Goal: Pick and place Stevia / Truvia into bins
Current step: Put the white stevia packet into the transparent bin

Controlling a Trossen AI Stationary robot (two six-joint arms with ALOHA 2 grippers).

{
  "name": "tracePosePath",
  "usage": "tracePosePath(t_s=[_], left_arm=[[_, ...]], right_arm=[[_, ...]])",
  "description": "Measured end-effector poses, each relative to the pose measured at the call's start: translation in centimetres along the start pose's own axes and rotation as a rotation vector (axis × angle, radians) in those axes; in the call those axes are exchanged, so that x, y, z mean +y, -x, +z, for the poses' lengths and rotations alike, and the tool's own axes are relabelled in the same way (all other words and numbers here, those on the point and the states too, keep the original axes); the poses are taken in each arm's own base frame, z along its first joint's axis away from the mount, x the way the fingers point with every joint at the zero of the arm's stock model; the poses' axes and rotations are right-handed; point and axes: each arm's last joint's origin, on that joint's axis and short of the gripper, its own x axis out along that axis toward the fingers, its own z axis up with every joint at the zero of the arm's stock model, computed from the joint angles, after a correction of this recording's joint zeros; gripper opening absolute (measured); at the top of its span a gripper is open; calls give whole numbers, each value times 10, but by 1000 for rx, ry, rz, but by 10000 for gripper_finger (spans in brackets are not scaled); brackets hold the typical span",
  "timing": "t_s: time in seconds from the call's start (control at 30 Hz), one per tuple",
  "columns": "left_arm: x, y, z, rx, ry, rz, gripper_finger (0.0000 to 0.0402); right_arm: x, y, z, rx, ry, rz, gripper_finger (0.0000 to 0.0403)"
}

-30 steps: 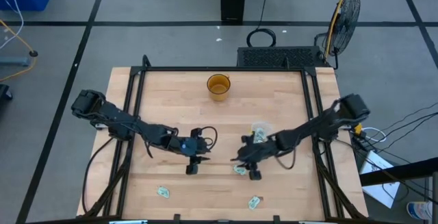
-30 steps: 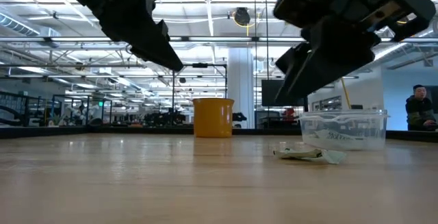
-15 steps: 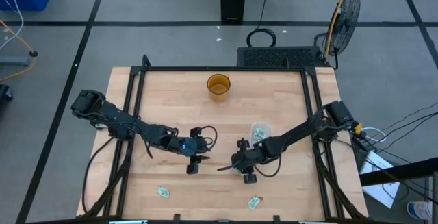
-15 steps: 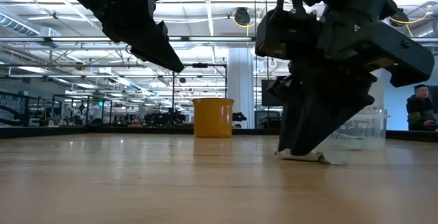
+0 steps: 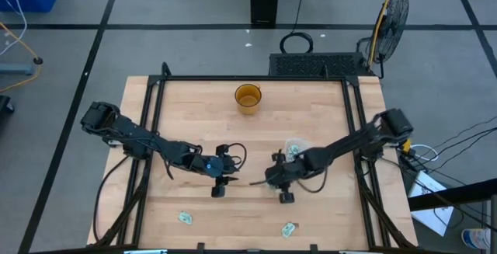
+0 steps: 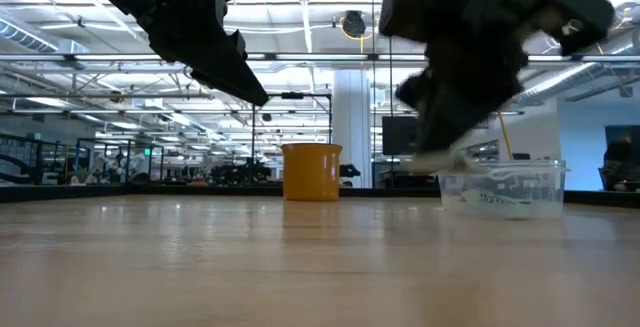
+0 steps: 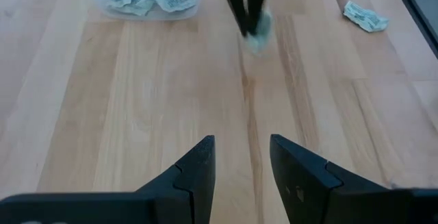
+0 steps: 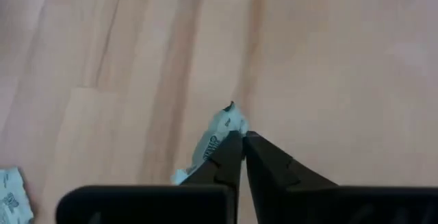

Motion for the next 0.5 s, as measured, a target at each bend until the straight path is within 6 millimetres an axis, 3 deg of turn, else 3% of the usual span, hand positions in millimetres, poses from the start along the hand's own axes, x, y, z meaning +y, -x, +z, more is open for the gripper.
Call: tracePosePath(t_s=[0.13, 0.27, 0.37, 0.5], left_arm=[[0, 0, 0, 2, 0, 1, 145], [0, 0, -2, 16, -2, 4, 145], [1, 0, -3, 26, -4, 8, 145], [1, 0, -2, 21, -2, 14, 145]], right_arm=[[-4, 45, 2, -46, 9, -154, 8], [-17, 81, -14, 11, -60, -421, 3], [-26, 84, -29, 2, -185, -498, 3], [-37, 67, -56, 45, -262, -468, 2]])
